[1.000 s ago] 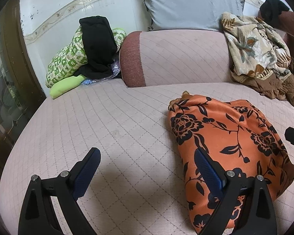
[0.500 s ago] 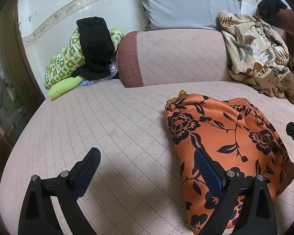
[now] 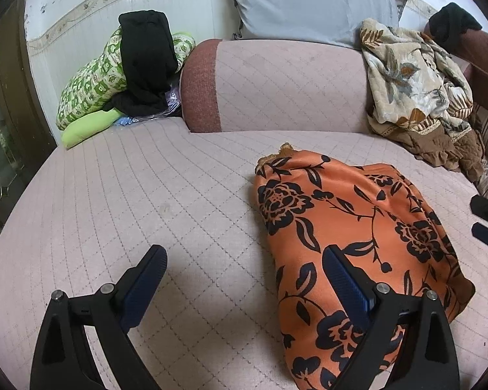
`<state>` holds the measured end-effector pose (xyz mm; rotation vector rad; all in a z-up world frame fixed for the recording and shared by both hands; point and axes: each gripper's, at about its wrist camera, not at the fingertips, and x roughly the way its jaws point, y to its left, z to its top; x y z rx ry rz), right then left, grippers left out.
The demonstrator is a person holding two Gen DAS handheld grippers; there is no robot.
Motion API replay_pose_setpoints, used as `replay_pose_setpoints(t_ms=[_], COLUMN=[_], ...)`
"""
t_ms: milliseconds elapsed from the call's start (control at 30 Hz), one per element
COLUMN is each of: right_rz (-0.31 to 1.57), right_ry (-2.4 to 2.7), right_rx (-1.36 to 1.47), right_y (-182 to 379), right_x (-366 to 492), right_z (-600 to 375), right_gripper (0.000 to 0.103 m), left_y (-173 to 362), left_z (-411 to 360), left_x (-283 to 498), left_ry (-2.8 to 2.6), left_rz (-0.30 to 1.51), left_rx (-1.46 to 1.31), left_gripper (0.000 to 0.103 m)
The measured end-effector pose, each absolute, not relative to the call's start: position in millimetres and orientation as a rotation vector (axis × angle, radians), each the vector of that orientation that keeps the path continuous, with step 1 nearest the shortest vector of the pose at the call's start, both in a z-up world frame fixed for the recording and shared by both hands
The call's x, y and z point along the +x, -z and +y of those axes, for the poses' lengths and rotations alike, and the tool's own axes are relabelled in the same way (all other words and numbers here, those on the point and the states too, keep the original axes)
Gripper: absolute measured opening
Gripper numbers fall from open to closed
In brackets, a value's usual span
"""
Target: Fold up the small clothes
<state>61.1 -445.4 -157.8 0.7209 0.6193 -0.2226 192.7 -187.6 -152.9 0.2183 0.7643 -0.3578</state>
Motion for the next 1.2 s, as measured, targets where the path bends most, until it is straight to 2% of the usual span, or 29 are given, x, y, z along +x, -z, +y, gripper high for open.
replay_pose_setpoints(t_ms=[900,1200], right_rz=[0.628,0.623], right_ry=[0.245,0.199], right_rx=[0.746,0.957], right_y=[164.2,184.2], right_x=[63.3,60.2], right_z=[-453.3,-475.4], right_gripper=[0.081,0.081], left_y=[157.5,169.2], left_z=[-200.2,-199.3], left_x=[189.9,200.2], left_ry=[0.377,0.520], left_rz=[0.755,0.928], left_rx=[0.274,0.135], left_gripper=[0.096,0.096])
